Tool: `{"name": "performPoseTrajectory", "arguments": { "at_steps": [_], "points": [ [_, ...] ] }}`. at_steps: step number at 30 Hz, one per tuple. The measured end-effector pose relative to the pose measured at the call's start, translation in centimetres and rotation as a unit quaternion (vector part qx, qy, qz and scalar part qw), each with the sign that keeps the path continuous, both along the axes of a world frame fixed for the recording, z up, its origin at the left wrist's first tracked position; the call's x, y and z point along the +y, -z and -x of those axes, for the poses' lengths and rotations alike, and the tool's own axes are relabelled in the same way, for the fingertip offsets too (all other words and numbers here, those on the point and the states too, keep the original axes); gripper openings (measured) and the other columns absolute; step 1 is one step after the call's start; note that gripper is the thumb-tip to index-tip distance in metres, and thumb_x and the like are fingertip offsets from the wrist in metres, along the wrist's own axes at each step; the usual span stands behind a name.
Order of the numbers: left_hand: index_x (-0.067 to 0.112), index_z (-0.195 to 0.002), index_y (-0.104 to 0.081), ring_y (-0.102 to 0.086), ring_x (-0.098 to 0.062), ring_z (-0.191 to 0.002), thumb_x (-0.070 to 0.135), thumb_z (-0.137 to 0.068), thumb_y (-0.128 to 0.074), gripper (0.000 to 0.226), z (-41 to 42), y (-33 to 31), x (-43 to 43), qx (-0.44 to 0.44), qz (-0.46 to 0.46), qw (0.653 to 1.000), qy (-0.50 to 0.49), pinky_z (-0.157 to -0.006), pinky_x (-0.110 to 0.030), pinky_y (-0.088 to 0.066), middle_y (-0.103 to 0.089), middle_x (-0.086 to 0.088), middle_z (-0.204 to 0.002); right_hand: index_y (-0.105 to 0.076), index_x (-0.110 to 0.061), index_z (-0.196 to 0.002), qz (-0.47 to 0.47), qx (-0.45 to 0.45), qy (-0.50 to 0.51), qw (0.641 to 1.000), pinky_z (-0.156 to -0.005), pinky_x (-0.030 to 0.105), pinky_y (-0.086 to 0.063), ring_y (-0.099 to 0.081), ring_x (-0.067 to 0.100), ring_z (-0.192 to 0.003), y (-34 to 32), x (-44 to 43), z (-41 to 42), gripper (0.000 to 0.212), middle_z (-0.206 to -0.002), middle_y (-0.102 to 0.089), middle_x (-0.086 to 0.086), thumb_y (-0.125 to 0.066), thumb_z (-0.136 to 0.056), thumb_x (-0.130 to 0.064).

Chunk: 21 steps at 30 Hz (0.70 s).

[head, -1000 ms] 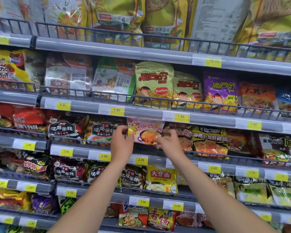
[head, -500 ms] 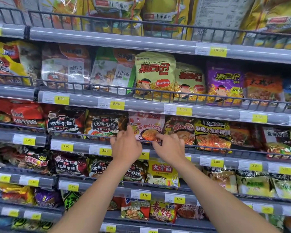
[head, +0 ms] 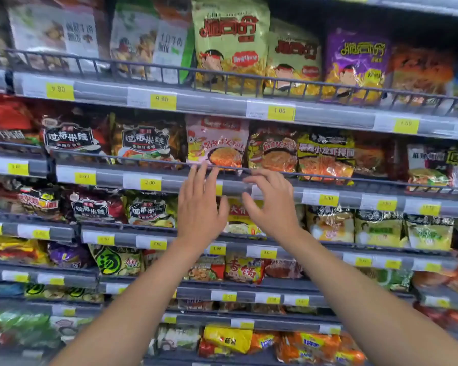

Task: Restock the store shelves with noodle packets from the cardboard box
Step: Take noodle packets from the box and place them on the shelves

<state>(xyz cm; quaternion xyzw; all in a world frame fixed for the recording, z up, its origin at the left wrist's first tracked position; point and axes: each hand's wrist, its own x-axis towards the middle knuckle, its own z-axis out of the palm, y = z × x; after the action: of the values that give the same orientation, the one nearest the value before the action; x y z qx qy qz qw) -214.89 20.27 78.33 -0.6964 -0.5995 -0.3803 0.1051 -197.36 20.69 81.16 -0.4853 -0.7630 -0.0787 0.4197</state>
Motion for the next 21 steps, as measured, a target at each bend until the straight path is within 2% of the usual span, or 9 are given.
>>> {"name": "performPoseTrajectory", "arguments": {
  "at_steps": [4, 7, 9, 13, 16, 19, 21],
  "points": [
    [0.021, -0.155, -0.032, -0.007, -0.021, -0.156, 0.035, -0.101, -0.046, 0.058, -1.8, 4.8, -1.6, 0.012, 0.020, 0.998, 0.057, -0.126, -0.046, -0.013, -0.018, -0.001, -0.168, -0.066, -0.028, -0.114, 0.049, 0.003, -0.019, 0.999, -0.108, 0.037, -0.031, -0.047, 0.012, -0.128, 4.6, -1.2, -3.0, 0.023, -0.126, -0.056, -0.010, -0.059, -0.093, -0.034],
    [0.022, -0.149, -0.041, -0.014, -0.022, -0.155, 0.026, -0.098, -0.049, 0.051, -3.1, 8.5, -3.0, 0.027, 0.040, 0.994, 0.099, -0.124, -0.048, -0.019, -0.026, -0.001, -0.164, -0.066, -0.027, -0.111, 0.092, 0.011, -0.028, 0.995, -0.107, 0.046, -0.036, -0.051, 0.014, -0.125, 8.7, -2.2, -5.5, 0.021, -0.125, -0.056, -0.008, -0.060, -0.092, -0.031],
    [0.024, -0.143, -0.049, -0.021, -0.025, -0.153, 0.018, -0.094, -0.048, 0.049, -4.2, 11.5, -3.8, 0.041, 0.075, 0.988, 0.126, -0.121, -0.049, -0.024, -0.031, 0.000, -0.161, -0.067, -0.026, -0.111, 0.141, 0.026, -0.023, 0.989, -0.105, 0.046, -0.038, -0.051, 0.014, -0.125, 12.0, -3.2, -7.2, 0.022, -0.127, -0.055, -0.007, -0.061, -0.090, -0.030],
    [0.024, -0.121, -0.064, -0.044, -0.030, -0.133, 0.015, -0.084, -0.048, 0.041, -6.8, 18.2, -5.5, 0.053, 0.153, 0.973, 0.163, -0.104, -0.052, -0.041, -0.049, -0.001, -0.146, -0.066, -0.025, -0.112, 0.226, 0.051, -0.007, 0.973, -0.102, 0.048, -0.042, -0.051, 0.013, -0.123, 18.9, -5.6, -11.7, 0.023, -0.128, -0.051, -0.008, -0.062, -0.090, -0.029],
    [0.023, -0.109, -0.068, -0.053, -0.031, -0.119, 0.013, -0.080, -0.048, 0.037, -8.9, 23.3, -7.1, 0.064, 0.207, 0.958, 0.186, -0.094, -0.049, -0.047, -0.057, -0.003, -0.133, -0.065, -0.028, -0.113, 0.303, 0.057, 0.009, 0.951, -0.100, 0.048, -0.043, -0.051, 0.012, -0.120, 24.4, -7.8, -15.3, 0.024, -0.129, -0.050, -0.008, -0.060, -0.090, -0.031],
    [0.021, -0.106, -0.069, -0.056, -0.029, -0.112, 0.010, -0.080, -0.053, 0.032, -11.1, 29.2, -9.3, 0.061, 0.265, 0.939, 0.210, -0.090, -0.045, -0.048, -0.059, -0.003, -0.130, -0.066, -0.025, -0.110, 0.351, 0.078, 0.025, 0.933, -0.092, 0.046, -0.051, -0.058, 0.012, -0.109, 30.6, -10.0, -19.0, 0.026, -0.123, -0.054, -0.006, -0.057, -0.088, -0.034],
    [0.020, -0.108, -0.069, -0.058, -0.029, -0.111, 0.007, -0.080, -0.058, 0.033, -12.2, 33.1, -10.9, 0.064, 0.301, 0.927, 0.217, -0.089, -0.046, -0.049, -0.061, -0.002, -0.127, -0.068, -0.022, -0.109, 0.381, 0.090, 0.047, 0.919, -0.088, 0.044, -0.052, -0.058, 0.011, -0.105, 34.7, -11.6, -21.1, 0.025, -0.118, -0.057, -0.004, -0.061, -0.086, -0.028]
  ]
}}
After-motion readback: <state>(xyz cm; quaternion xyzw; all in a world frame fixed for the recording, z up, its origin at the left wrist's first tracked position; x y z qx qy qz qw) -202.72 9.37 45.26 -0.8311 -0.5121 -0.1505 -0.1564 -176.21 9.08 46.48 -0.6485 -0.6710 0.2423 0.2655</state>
